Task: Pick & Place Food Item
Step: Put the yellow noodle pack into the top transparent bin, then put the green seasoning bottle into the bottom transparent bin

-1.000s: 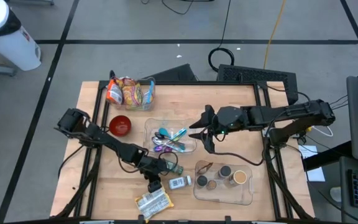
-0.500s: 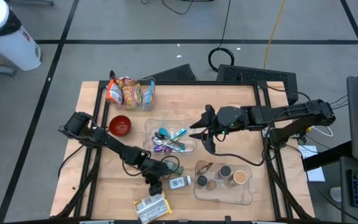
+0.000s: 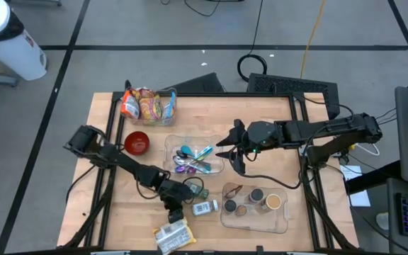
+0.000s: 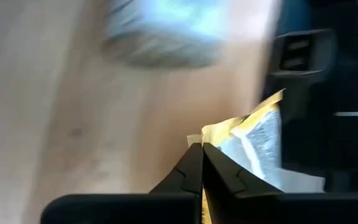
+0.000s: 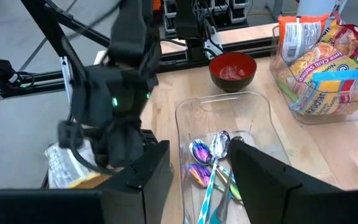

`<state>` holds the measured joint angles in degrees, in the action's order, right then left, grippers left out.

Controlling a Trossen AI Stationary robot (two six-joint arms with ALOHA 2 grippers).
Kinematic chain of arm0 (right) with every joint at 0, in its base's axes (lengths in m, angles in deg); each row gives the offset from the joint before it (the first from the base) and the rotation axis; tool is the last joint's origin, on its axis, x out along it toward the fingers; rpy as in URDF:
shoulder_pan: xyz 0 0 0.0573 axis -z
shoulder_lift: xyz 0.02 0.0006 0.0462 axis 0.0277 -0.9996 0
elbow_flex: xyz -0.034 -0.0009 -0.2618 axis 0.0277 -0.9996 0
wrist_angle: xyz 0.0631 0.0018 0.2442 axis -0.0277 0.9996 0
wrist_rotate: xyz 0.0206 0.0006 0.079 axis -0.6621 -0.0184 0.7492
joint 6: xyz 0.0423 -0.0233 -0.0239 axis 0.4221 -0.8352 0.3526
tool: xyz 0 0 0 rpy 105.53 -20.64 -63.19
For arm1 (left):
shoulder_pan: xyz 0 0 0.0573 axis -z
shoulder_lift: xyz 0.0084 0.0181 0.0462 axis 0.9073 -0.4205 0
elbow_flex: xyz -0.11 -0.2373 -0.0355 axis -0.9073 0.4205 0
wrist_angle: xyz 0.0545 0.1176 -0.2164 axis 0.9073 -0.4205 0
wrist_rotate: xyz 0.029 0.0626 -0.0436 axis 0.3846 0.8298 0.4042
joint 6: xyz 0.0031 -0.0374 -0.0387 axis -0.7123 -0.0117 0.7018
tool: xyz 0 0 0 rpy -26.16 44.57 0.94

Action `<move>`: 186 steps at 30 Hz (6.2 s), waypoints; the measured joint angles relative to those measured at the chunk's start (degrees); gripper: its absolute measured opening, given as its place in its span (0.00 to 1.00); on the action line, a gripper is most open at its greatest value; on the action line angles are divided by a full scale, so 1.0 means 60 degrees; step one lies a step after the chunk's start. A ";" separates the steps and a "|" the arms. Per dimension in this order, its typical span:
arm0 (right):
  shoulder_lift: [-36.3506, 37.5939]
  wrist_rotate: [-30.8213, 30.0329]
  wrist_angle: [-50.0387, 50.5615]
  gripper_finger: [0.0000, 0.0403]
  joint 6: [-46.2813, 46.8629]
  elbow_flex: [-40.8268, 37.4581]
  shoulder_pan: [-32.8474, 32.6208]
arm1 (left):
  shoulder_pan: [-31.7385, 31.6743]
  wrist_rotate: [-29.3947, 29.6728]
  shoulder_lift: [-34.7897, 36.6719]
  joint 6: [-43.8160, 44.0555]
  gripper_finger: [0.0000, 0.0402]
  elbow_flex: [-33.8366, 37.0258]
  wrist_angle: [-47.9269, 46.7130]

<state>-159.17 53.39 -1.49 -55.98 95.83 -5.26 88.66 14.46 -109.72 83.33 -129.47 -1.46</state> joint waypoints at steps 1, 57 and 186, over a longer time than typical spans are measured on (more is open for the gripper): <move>0.0000 0.0000 0.0002 0.40 0.0000 0.0000 0.0000 | -0.0024 0.0001 0.0234 -0.0035 0.01 -0.0029 0.0012; 0.0029 -0.0310 -0.0467 0.40 -0.0237 0.0000 0.0029 | -0.5658 0.9584 0.7312 -0.2786 0.00 -0.3847 -0.7898; 0.0029 0.3485 -0.6260 0.40 0.2422 -0.3235 0.0623 | -0.0193 0.8603 0.5928 -0.3572 0.46 -0.0699 0.3944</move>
<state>-158.99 74.30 -39.05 -41.45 76.42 -1.52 87.50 66.08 -74.15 61.90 -133.67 22.21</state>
